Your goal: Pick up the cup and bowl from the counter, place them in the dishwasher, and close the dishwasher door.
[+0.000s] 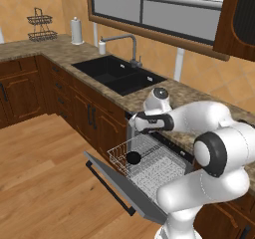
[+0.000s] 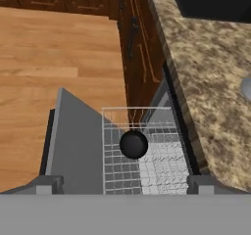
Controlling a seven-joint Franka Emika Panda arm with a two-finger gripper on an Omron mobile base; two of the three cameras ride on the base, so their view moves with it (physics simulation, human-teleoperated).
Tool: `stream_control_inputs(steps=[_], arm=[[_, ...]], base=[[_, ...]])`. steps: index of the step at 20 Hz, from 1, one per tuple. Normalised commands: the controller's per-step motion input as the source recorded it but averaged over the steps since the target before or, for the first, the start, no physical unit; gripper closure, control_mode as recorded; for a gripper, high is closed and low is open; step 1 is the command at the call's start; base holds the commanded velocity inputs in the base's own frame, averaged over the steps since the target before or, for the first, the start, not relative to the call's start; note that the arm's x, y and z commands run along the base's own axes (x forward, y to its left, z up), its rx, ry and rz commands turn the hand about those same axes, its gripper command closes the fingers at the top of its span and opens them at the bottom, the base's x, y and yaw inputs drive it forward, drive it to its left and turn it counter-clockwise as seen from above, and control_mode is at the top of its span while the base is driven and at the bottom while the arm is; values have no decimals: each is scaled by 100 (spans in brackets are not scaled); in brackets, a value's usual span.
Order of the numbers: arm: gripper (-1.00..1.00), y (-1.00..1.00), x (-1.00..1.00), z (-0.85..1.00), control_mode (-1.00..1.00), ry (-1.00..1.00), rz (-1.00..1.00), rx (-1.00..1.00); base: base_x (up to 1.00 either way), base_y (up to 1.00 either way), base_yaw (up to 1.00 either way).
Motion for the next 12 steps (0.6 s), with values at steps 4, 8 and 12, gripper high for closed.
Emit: stream_control_inputs(steps=[4,8,12], arm=[[-100,-5,36,100,-100,19,0,-5],[-100,-30,16,64,-100,17,-3,-15],[-100,-61,22,1,-100,14,-2,-14]], base=[[0,0,0],[0,0,0],[0,0,0]])
